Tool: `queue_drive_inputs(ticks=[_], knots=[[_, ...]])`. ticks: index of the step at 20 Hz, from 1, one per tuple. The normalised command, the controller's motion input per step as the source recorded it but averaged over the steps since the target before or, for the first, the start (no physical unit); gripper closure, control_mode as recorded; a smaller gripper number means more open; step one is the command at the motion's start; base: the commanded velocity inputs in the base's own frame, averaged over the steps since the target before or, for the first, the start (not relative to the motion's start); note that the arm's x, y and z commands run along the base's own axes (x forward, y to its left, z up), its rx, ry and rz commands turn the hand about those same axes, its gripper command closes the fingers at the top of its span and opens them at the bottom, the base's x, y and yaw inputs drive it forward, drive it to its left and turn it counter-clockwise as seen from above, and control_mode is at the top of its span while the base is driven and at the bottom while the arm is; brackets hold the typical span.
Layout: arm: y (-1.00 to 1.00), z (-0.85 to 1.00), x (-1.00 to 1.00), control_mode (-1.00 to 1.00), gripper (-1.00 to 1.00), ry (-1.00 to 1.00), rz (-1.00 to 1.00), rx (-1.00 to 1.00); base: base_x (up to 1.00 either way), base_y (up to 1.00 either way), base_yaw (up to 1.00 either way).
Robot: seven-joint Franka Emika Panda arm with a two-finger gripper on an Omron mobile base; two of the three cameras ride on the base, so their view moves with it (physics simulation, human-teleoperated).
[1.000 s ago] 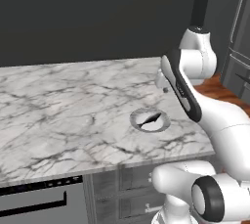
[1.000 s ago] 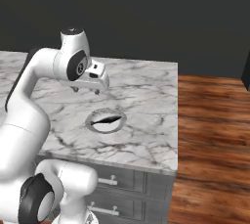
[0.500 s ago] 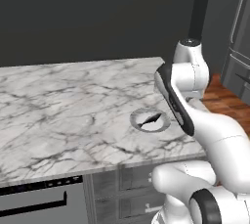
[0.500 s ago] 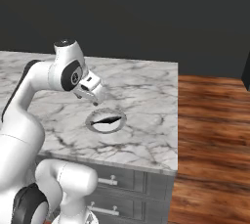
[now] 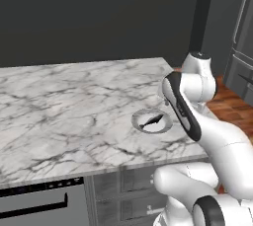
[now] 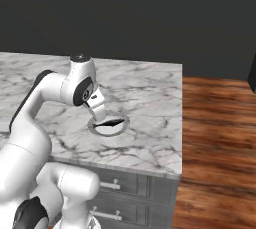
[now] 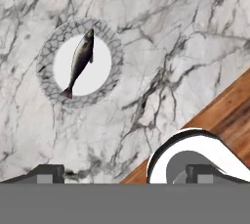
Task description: Place the fish on the bottom rack of the oven, and slide the tray back inside. Close the oven door.
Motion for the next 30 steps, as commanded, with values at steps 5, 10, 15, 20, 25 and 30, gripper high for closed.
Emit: queue_drive_inputs(ticks=[5,10,15,20,25,30], knots=[[-0.12,-0.06,0.08,-1.0,-1.0,0.01,-0.1,0.24,0.0,0.0,0.0],[-0.03,-0.05,0.2,-1.0,-1.0,0.03,-0.09,0.05,0.0,0.0,0.0],[0.0,-0.08,0.34,-1.0,-1.0,0.14,-0.1,0.0,0.0,0.0,0.0],[0.0,-0.18,0.37,-1.0,-1.0,0.17,-0.1,0.0,0.0,0.0,0.0],[0.0,-0.26,0.31,-1.0,-1.0,0.15,-0.05,0.0,0.0,0.0,0.0],[0.0,-0.34,0.22,-1.0,-1.0,0.1,-0.04,0.0,0.0,0.0,0.0]])
